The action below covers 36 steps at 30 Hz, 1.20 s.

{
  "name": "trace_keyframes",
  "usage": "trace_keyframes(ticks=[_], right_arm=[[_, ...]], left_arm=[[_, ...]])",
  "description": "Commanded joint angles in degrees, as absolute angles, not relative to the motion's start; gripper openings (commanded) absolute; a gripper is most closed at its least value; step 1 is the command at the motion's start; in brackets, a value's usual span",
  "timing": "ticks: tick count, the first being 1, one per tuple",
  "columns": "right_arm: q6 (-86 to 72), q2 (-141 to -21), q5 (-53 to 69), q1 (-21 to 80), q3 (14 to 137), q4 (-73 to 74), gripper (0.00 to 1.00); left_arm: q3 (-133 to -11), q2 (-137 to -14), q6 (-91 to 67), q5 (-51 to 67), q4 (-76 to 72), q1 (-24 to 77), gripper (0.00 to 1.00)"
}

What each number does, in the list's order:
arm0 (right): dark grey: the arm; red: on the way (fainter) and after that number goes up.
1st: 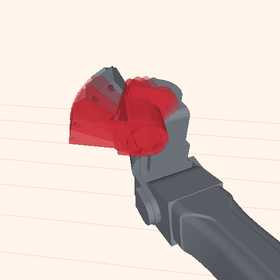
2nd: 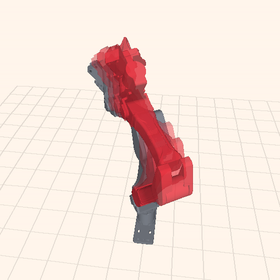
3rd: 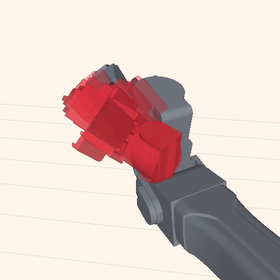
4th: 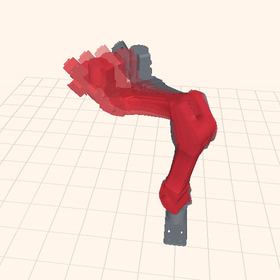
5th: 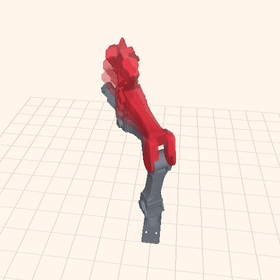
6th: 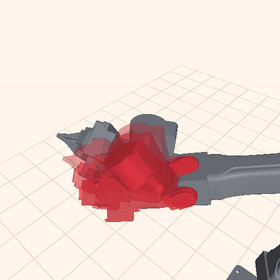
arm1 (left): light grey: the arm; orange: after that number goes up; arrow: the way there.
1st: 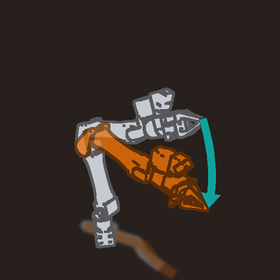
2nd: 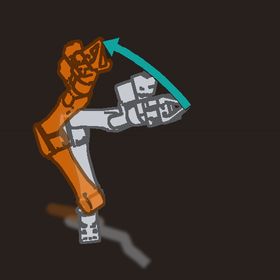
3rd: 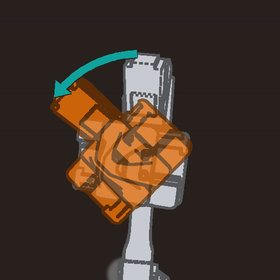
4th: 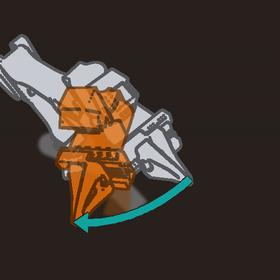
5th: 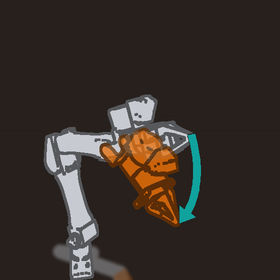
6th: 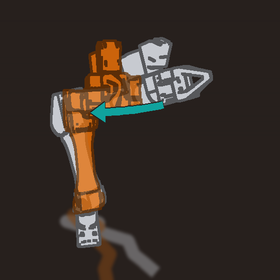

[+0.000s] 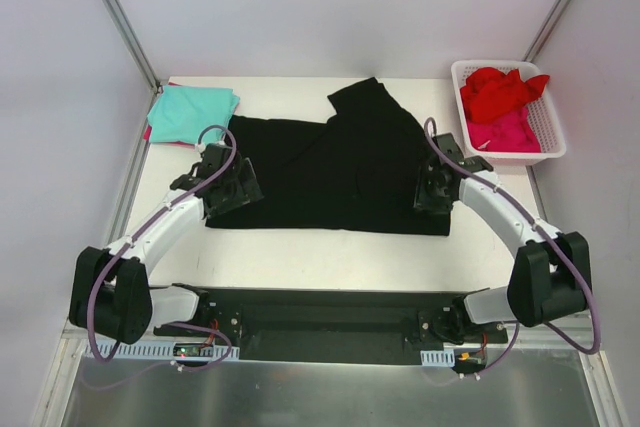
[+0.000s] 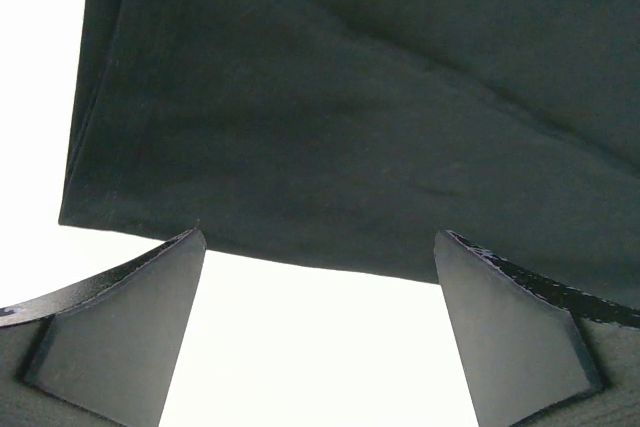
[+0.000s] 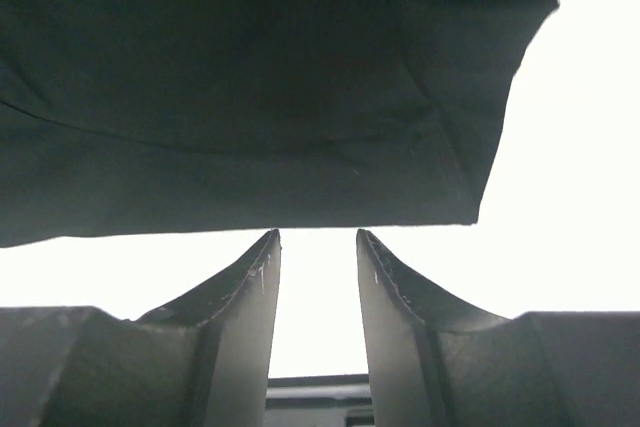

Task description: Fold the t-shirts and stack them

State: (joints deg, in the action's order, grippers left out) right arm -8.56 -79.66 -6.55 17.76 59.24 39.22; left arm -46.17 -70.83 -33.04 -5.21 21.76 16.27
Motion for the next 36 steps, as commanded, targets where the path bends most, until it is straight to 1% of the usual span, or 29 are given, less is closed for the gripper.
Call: trace_keyframes(ticks=[1,6,11,18,22,29,34,36], right_arm=[[-10.5,-78.2,-5.2,17.8,53.9,37.4,0.40],[-9.8,-80.0,-6.5,17.8,51.8,35.1,0.39],[-9.3,-84.3,-6.8,18.1,52.4,33.8,0.38],[-9.1,-89.3,-7.0,18.4,52.6,32.3,0.36],[-9.2,-90.2,-6.9,18.5,51.7,31.4,0.35],[-8.8,-89.9,-6.6,19.0,52.0,34.1,0.35],[-8.9,-90.2,-6.4,19.9,51.9,38.1,0.35],[-9.3,-90.4,-6.9,20.7,51.7,39.6,0.32]], left_arm=[[-43.3,-72.6,-32.0,-6.8,22.6,16.1,0.99],[-41.8,-73.7,-30.9,-6.9,19.0,16.1,0.99],[-41.9,-76.1,-30.7,-6.1,16.9,16.1,0.99],[-42.7,-80.8,-31.5,-5.1,16.3,16.1,0.99],[-42.5,-83.3,-31.7,-5.4,16.4,16.1,0.99],[-41.6,-86.7,-33.1,-1.9,17.8,16.1,0.99],[-38.6,-84.5,-35.0,-1.1,19.5,16.1,0.99],[-37.8,-82.8,-35.2,-1.5,20.6,16.1,0.99]])
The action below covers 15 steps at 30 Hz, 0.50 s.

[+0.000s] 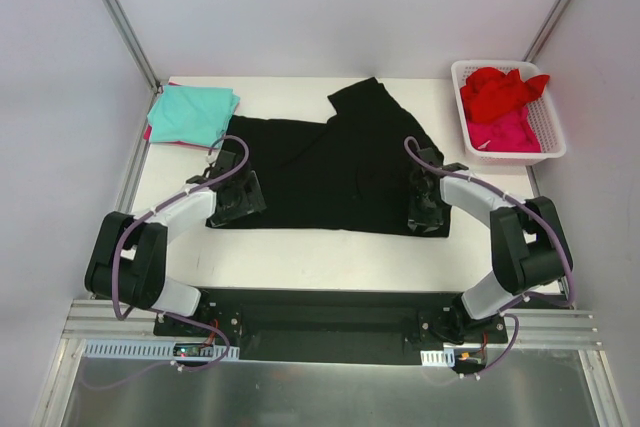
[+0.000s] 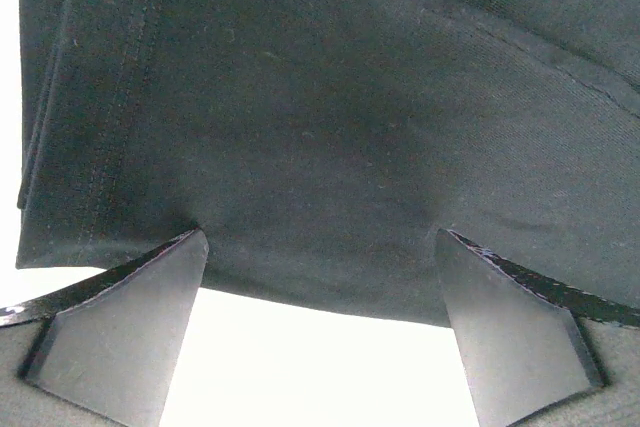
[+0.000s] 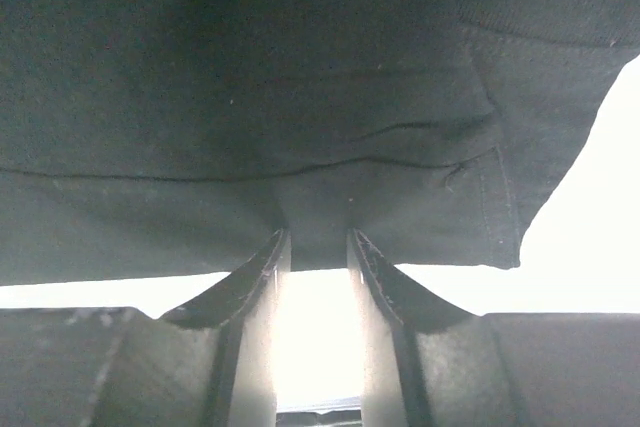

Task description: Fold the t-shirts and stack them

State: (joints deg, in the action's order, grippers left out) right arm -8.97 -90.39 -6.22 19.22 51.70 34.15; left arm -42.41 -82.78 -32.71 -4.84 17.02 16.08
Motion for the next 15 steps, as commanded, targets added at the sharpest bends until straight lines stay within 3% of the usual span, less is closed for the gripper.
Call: trace_keyframes(ticks=[1,15], right_arm=[[-9.5,-90.3,-7.2,21.0,51.1,40.7,0.30],[-17.1,-75.9,-11.5,24.9,44.7,49.5,0.31]], left_arm=[[-37.4,-82.3,-35.2,-1.7,22.0,16.1,0.99],[-32.9,-72.9,-40.1,-4.3,35.1,17.6,0.99]])
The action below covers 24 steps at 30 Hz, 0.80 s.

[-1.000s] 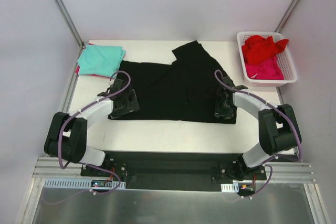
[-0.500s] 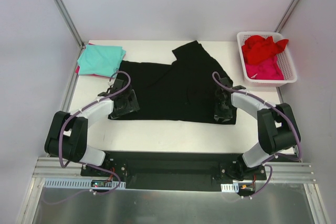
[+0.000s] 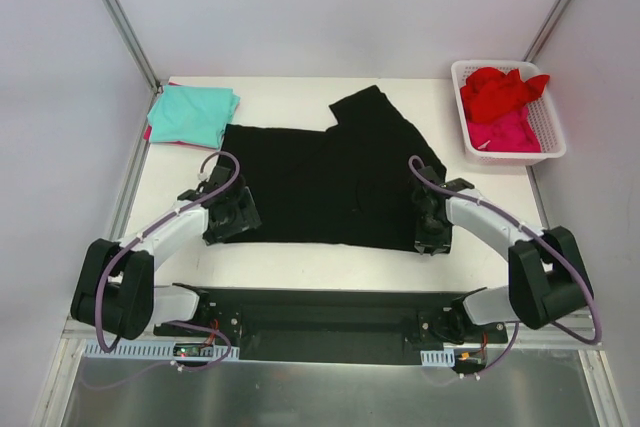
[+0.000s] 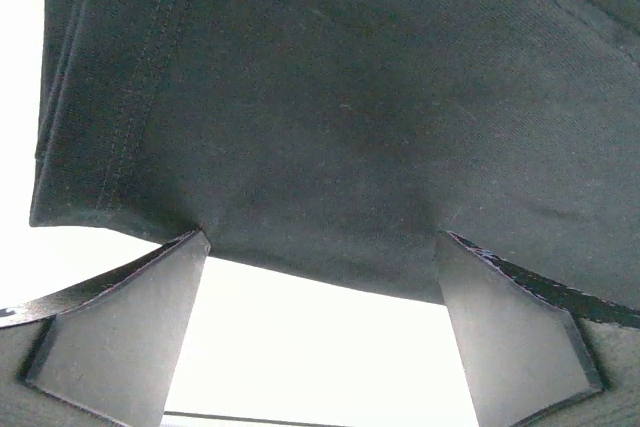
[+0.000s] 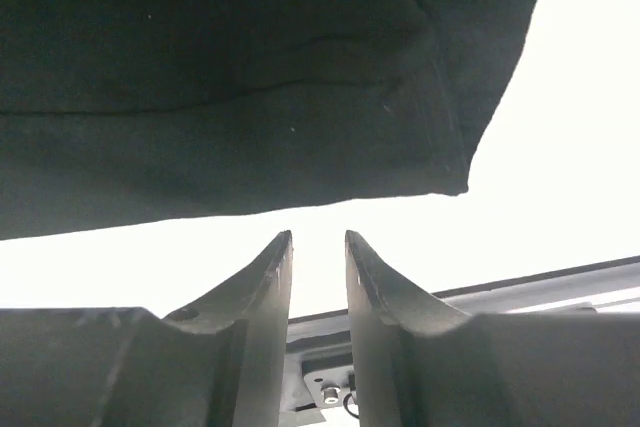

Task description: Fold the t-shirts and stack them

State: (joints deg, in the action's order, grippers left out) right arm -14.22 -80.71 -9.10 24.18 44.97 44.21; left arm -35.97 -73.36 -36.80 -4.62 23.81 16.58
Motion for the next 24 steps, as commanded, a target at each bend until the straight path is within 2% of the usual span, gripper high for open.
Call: trace_keyframes(ticks=[1,8,11,15,18,20,24], right_arm=[[-17.7,-75.2,-11.9,24.9,44.6,50.8,0.31],[-18.7,-67.7,-12.6,25.7,42.7,53.8,0.32],[-19.1,-64.3,-11.7,25.8,46.1,55.7,0.33],[-18.6,-62.8,-11.3,26.0,54.0,57.7,0.36],[-17.3,-65.2,-11.0,26.0,61.4,58.2,0.37],[-12.7,-72.1,-8.8,26.1,68.9,54.4,0.38],[-6.8,-81.3,-5.2,25.8,75.8,48.3,0.38]], left_arm=[[-32.2,-72.8,-40.7,-4.1,35.6,19.0,0.99],[-31.6,-69.5,-46.7,-3.8,38.0,24.9,0.99],[-36.9,-65.2,-47.7,-5.7,41.7,26.7,0.99],[-51.5,-63.5,-46.3,-9.4,48.3,27.1,0.99],[-61.6,-67.0,-44.3,-11.3,52.2,27.1,0.99],[-68.9,-71.8,-43.0,-14.2,52.2,27.1,0.99],[-71.1,-77.5,-40.2,-17.5,46.9,27.0,0.99]])
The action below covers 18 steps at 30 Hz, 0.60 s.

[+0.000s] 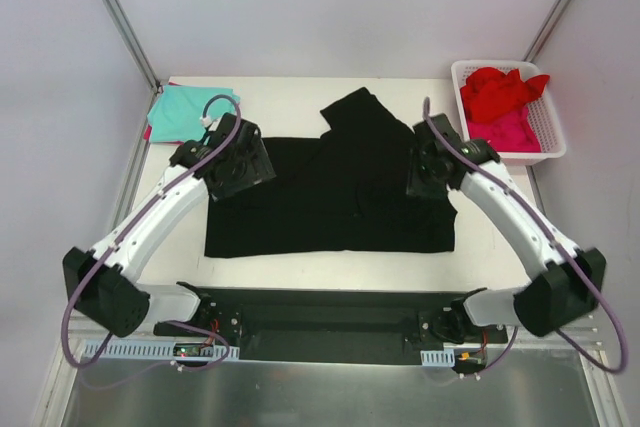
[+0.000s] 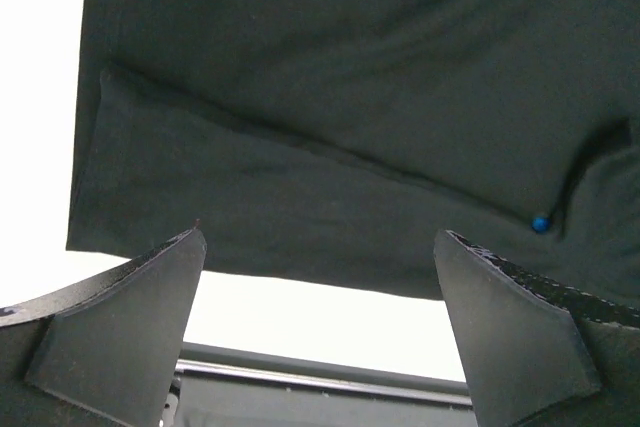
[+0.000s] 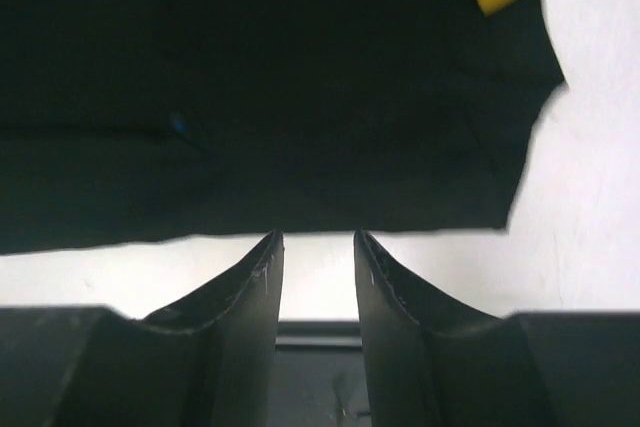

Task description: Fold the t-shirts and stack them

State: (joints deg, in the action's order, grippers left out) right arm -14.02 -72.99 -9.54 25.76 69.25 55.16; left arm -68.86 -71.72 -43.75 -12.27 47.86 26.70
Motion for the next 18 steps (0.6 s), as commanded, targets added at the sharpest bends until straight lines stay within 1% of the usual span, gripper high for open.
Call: trace_keyframes(ticks=[1,5,8,12,13,18], right_arm=[[-6.2,-84.8,-4.1,25.7,77.1,47.3,0.38],[-4.3,-93.9,-1.5,24.8,83.3,43.5,0.38],[-3.3,-100.2,-0.5,23.3,85.2,42.7,0.37],[-2.4,-104.2,-0.5,21.6,84.8,40.0,0.37],[-2.1,-104.5,1.3,21.1,84.6,39.4,0.37],[-1.3,-107.0,2.4,16.9,84.6,38.3,0.37]], left_arm=[[-71.0,-79.7,-39.5,-17.1,45.4,26.9,0.99],[-72.1,-85.2,-37.1,-16.4,40.8,26.7,0.99],[-72.2,-88.9,-35.3,-16.3,37.4,26.5,0.99],[-72.2,-93.2,-33.2,-14.1,32.7,25.8,0.99],[-72.7,-94.5,-33.0,-12.8,31.3,25.4,0.99],[-72.9,-96.5,-31.0,-11.5,28.0,23.3,0.99]])
